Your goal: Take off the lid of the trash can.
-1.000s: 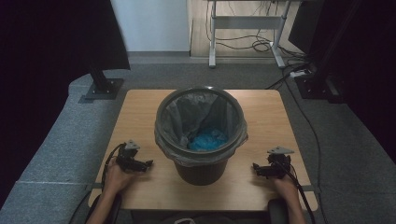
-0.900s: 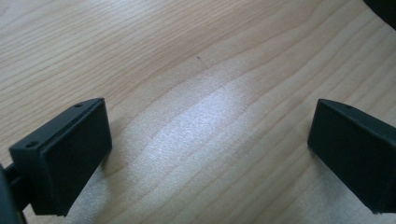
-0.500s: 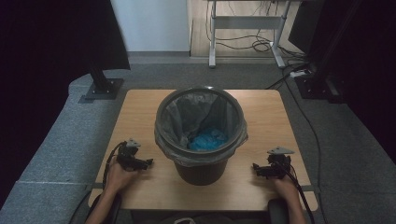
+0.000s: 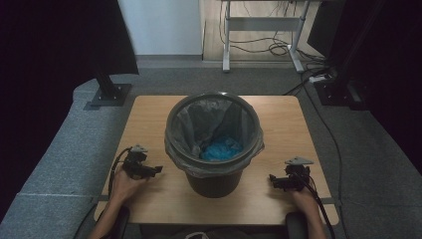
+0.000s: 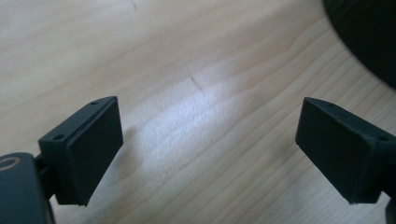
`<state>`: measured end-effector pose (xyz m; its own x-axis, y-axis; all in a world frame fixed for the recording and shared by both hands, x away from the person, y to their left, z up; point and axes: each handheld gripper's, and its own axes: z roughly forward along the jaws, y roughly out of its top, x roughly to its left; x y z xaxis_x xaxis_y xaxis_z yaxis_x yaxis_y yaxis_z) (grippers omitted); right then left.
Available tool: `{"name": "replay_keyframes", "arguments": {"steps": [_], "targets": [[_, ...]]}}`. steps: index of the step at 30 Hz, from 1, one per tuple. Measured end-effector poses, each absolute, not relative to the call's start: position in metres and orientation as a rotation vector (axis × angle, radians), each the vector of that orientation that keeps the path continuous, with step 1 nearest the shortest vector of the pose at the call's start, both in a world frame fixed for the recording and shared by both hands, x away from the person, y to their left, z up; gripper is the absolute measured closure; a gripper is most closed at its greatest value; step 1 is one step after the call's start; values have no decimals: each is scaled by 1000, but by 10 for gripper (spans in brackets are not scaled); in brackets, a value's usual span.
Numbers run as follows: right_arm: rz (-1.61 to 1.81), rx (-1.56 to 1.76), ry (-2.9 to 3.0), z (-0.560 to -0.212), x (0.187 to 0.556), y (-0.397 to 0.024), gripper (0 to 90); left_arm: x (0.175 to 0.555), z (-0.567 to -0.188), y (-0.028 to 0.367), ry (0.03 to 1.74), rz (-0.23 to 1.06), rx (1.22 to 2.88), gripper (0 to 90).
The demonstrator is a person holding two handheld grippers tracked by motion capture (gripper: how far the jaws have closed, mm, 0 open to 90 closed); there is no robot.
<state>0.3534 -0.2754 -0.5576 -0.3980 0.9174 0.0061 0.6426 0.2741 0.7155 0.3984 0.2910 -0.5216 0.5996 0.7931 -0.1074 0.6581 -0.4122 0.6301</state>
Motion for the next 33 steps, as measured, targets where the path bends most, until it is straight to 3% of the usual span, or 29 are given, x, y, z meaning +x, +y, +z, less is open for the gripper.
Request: {"name": "replay_keyframes", "arguments": {"steps": [33], "targets": [[907, 1406, 2142, -558, 353, -275, 0, 425, -425, 275, 1013, 255, 2192, 111]]}}
